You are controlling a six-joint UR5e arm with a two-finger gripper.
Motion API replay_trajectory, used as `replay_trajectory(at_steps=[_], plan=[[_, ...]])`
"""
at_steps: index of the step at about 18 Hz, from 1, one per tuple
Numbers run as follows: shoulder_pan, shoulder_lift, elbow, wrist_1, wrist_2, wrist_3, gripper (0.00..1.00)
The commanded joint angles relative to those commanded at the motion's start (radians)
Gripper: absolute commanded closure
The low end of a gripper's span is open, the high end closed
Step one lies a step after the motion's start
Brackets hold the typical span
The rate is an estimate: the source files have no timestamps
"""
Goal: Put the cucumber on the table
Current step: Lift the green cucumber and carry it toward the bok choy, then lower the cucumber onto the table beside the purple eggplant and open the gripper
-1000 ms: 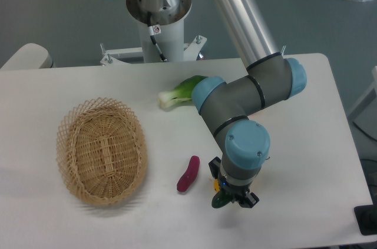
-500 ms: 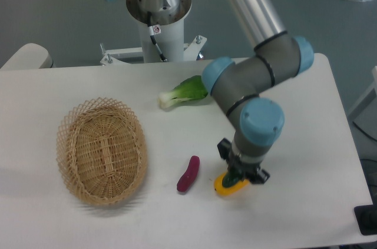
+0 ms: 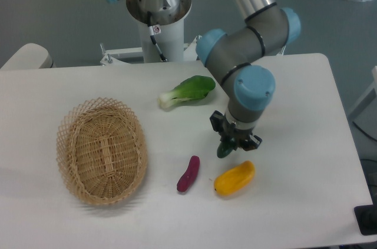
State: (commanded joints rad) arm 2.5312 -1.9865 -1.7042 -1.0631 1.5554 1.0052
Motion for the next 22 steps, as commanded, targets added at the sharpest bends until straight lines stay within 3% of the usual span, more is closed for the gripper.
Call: replay_trajectory(at_steps=[4,8,14,17,19,20,21,22], plan=[[-0.061,-0.003,-0.04,0.04,0.002,-0.171,0.86],[-0.066,-0.003,-0.095,0.097,0.003,-0.177,0.84],[-0.069,0.017,-0.123,0.097,0.003,-0.177,0.74],[-0.094,0.023,-0.13,0.097,0.002,-0.172,0.56],[-0.098,0.029,-0.137,0.097,0.002,-0.171,0.33],[-0.1,0.031,-0.137,0.097,0.002,-0.171,0.12],[-0.109,0.032,-0.138,0.097,0.002,-0.175,0.0],[-0.118,0.034,-0.138,0.097,0.003,-0.181,0.0]])
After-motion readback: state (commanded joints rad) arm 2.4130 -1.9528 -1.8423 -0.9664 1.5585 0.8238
